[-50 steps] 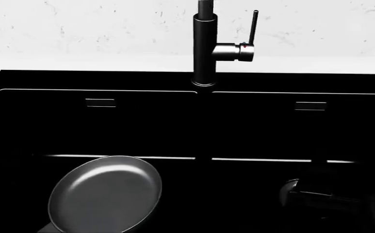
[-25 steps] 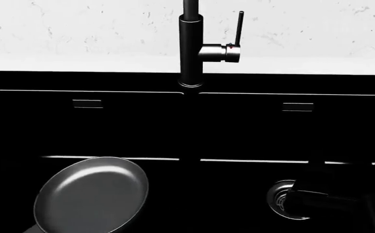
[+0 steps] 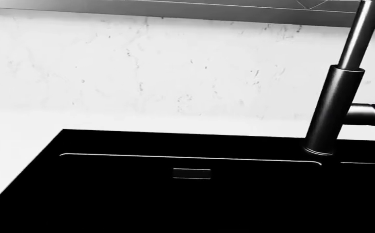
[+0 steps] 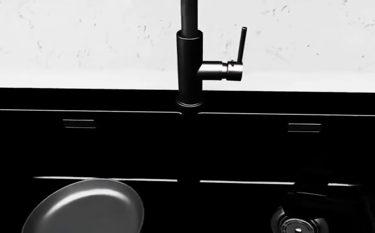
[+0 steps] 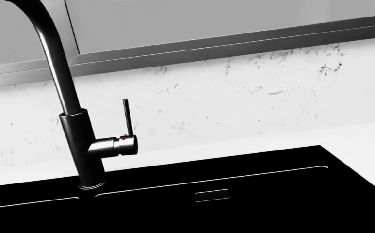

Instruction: Pick the pan and sponge and place them into the sink. Then turn on the water.

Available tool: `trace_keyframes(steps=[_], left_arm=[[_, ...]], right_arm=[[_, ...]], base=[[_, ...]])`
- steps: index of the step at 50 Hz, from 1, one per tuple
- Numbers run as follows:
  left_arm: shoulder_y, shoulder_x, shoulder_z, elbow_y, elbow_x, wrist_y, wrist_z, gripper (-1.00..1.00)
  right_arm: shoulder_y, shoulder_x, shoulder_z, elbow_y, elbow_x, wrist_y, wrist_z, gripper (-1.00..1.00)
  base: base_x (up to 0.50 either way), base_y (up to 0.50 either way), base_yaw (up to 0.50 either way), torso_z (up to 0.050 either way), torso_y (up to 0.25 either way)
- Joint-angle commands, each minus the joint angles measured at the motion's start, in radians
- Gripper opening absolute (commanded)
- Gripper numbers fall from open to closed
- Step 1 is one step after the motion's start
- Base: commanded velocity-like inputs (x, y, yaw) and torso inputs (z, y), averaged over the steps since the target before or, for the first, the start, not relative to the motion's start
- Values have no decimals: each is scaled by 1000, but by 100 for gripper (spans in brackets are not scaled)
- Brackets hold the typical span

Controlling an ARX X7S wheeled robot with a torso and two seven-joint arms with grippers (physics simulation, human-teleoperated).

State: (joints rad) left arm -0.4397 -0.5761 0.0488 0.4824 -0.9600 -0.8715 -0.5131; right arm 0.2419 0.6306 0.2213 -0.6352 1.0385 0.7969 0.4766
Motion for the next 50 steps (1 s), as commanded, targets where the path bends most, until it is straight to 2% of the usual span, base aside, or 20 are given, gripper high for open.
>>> trace_keyframes(steps=[1,24,30,35,41,45,48,50], left_arm=[[-3,-1,6,-1,2,2,1,100],[-1,-7,7,2,-3,4,-4,100],[2,2,17,0,6,10,-9,100],[4,-9,6,2,-4,9,-5,100],[7,-18,-1,3,-9,9,-5,100],[11,-11,9,-3,3,16,-4,100],[-5,-7,17,-13,6,14,-1,100],[-16,-7,20,-17,6,11,-2,100]], right_arm=[[0,2,-2,2,1,-2,0,100],[0,-5,-15,13,-6,-13,-3,100],[25,-14,-30,33,-6,-1,18,100],[133,-48,-79,81,-1,8,20,100],[329,-104,-232,266,-126,-18,-58,100],[425,-158,-301,408,-191,-69,-128,100],[492,-161,-417,497,-315,-139,-223,100],[524,-184,-425,556,-319,-167,-261,100]], base=[[223,0,0,0,0],[223,0,0,0,1],[3,0,0,0,2],[0,0,0,0,0],[0,0,0,0,0],[0,0,0,0,0],[0,0,0,0,0],[0,0,0,0,0]])
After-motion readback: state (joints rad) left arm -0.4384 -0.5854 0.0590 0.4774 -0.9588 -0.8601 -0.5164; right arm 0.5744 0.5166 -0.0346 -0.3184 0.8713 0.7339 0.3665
